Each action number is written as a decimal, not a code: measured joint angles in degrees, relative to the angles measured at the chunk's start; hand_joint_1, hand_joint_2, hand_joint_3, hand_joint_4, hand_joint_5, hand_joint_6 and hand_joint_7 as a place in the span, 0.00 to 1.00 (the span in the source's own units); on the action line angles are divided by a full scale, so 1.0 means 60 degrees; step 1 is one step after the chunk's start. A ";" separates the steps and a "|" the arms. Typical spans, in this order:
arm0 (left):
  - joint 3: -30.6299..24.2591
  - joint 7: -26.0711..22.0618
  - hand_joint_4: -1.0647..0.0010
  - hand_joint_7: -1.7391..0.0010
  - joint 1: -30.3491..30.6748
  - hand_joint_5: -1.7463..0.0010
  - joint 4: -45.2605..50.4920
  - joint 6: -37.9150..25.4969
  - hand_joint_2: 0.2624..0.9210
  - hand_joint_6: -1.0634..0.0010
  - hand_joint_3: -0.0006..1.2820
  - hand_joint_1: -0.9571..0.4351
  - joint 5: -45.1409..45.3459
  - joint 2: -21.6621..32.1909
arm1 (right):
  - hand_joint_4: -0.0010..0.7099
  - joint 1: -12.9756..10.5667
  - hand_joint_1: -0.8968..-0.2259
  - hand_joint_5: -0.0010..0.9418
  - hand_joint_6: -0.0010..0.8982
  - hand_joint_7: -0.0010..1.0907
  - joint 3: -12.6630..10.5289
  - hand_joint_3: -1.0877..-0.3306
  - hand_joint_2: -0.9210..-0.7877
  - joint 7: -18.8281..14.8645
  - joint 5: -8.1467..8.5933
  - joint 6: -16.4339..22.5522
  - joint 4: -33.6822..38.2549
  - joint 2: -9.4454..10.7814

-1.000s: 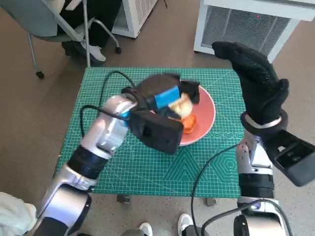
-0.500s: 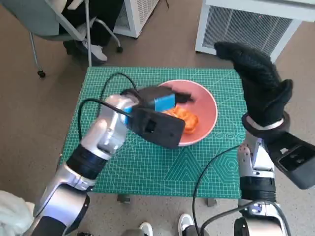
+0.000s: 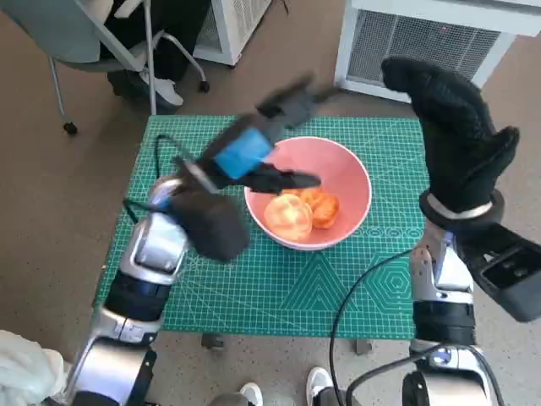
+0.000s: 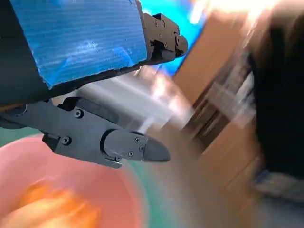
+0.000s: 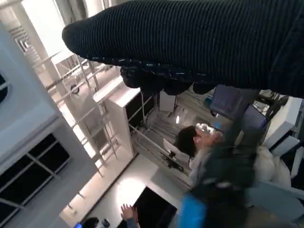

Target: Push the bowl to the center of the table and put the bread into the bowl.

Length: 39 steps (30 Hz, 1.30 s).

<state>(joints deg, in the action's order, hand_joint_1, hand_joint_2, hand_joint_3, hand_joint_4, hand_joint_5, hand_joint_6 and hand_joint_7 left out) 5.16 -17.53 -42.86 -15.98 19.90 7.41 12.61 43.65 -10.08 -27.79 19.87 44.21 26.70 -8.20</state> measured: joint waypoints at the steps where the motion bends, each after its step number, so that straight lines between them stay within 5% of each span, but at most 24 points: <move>1: -0.0116 0.0090 0.95 0.96 0.0085 0.99 0.0056 0.0131 1.00 0.80 0.36 0.22 -0.0203 -0.0089 | 0.09 0.0051 0.49 0.38 0.00 0.62 -0.0003 0.46 0.00 0.0060 -0.0008 0.0000 0.0025 0.0002; 6: -0.0501 0.0318 0.94 0.96 0.0497 0.99 0.0279 0.0807 1.00 0.80 0.41 0.19 -0.1105 -0.0533 | 0.16 0.0221 0.49 0.30 0.00 0.62 0.0018 0.47 0.00 0.0423 -0.0351 0.0034 0.0066 0.0028; 17: -0.1033 -0.0106 0.93 0.97 0.1022 0.99 0.0236 0.1544 1.00 0.82 0.42 0.21 -0.2846 -0.0892 | 0.23 0.0472 0.49 0.19 0.00 0.60 0.0199 0.47 0.00 0.0626 -0.0656 0.0093 0.0138 0.0040; 39: -0.1320 -0.0207 0.92 0.97 0.1318 1.00 0.0248 0.1908 1.00 0.79 0.37 0.22 -0.3246 -0.1198 | 0.26 0.0690 0.50 0.14 0.00 0.60 0.0401 0.43 0.00 0.0467 -0.0828 0.0694 0.0619 -0.0125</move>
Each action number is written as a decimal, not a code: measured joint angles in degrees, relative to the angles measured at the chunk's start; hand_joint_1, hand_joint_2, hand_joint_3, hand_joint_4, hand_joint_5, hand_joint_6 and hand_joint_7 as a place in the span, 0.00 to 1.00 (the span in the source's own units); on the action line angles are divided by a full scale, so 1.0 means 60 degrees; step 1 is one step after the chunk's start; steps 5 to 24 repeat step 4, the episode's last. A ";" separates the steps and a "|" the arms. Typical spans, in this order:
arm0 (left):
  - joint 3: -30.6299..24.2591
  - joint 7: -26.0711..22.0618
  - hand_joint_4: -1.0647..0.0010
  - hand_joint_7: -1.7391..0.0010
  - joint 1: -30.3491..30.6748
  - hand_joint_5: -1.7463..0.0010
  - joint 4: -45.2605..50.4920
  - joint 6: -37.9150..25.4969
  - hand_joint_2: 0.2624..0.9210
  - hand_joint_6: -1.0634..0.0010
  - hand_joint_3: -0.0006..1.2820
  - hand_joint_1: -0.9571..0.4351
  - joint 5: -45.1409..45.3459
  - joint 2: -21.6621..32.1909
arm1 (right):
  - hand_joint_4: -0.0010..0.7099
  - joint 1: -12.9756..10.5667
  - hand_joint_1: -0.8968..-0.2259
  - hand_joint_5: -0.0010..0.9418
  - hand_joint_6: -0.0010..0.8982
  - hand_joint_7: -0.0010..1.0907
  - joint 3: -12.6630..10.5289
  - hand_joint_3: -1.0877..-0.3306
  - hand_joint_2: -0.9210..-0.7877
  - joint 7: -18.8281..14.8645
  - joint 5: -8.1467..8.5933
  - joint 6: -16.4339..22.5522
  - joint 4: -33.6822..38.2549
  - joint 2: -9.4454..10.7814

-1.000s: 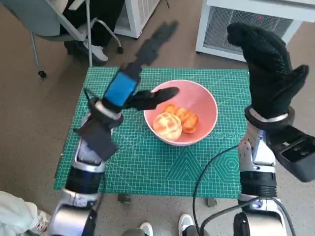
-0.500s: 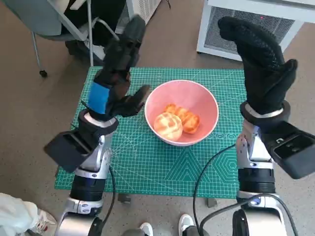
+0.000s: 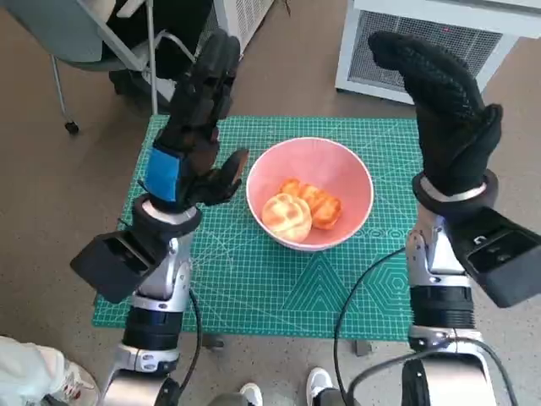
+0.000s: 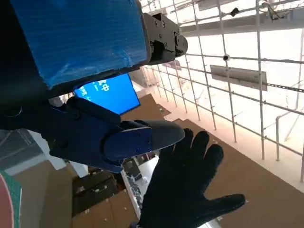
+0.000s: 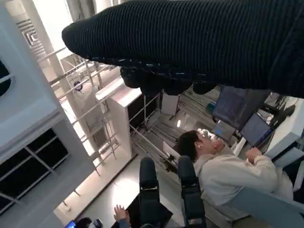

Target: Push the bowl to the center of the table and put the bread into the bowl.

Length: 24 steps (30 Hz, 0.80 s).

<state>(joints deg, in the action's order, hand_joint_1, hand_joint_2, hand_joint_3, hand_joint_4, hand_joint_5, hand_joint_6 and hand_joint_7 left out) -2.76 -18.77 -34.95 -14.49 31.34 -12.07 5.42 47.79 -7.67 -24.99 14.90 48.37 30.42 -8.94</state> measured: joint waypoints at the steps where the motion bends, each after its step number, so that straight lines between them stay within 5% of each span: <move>1: 0.0000 -0.0004 0.92 0.97 0.0003 1.00 0.0000 0.0000 1.00 0.79 0.36 0.22 0.0000 -0.0005 | 0.26 0.0008 0.50 0.13 0.00 0.60 0.0011 0.43 0.00 0.0000 -0.0029 0.0025 0.0019 -0.0002; 24: 0.0002 -0.0007 0.91 0.97 0.0028 0.99 0.0007 0.0013 1.00 0.78 0.36 0.22 0.0005 -0.0020 | 0.26 0.0040 0.49 0.13 0.00 0.60 0.0049 0.42 0.00 0.0000 -0.0175 0.0125 0.0107 -0.0008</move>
